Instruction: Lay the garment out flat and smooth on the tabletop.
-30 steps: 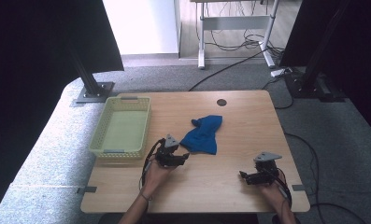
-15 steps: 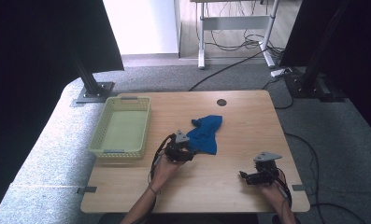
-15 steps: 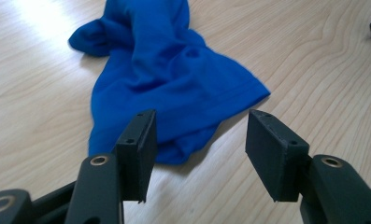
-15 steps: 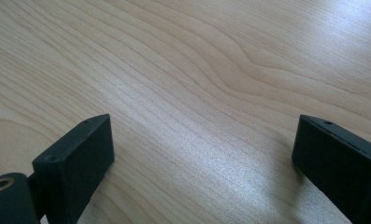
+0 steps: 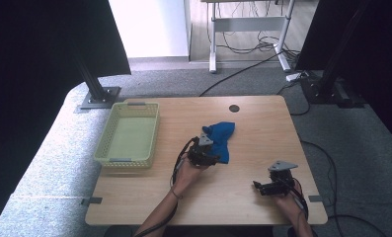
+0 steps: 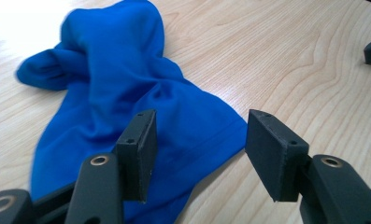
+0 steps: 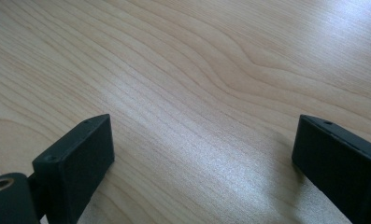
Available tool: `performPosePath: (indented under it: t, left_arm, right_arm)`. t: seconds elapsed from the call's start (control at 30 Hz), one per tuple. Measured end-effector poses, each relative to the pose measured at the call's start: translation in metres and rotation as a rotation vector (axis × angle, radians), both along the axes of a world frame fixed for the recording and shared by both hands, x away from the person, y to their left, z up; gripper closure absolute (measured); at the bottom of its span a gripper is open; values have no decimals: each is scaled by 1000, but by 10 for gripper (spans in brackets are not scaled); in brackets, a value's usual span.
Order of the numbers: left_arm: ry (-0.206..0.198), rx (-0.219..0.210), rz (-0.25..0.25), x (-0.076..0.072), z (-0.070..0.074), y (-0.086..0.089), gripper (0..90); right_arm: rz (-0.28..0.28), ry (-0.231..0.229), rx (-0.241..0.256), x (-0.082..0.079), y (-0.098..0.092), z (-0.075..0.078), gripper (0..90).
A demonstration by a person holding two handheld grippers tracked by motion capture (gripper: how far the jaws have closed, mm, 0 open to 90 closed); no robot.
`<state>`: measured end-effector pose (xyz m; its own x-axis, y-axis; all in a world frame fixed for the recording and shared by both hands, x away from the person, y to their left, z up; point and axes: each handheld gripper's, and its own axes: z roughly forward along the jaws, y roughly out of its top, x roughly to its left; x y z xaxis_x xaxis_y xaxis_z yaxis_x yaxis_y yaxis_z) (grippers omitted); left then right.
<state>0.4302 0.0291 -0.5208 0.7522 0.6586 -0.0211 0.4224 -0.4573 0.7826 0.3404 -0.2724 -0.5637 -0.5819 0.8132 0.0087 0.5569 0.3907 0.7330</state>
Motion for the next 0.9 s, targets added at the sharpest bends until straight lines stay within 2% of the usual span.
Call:
performPosePath:
  t: [0.17, 0.23, 0.33, 0.43, 0.53, 0.73, 0.9]
  left_arm:
    - [29, 10, 10, 9, -10, -10, 426]
    - [47, 33, 11, 12, -15, -11, 422]
    - [66, 50, 5, 15, -21, -11, 409]
    - [83, 50, 2, 15, -20, -7, 406]
    - [107, 49, -4, 13, -19, -1, 401]
    - [129, 55, -6, 1, -18, 17, 390]
    - [143, 85, -13, -10, -15, 34, 388]
  right_arm:
    - [0, 0, 0, 0, 0, 0, 53]
    - [0, 0, 0, 0, 0, 0, 53]
    - [0, 0, 0, 0, 0, 0, 53]
    - [0, 0, 0, 0, 0, 0, 53]
    - [0, 0, 0, 0, 0, 0, 53]
    - [0, 0, 0, 0, 0, 0, 53]
    - [0, 0, 0, 0, 0, 0, 53]
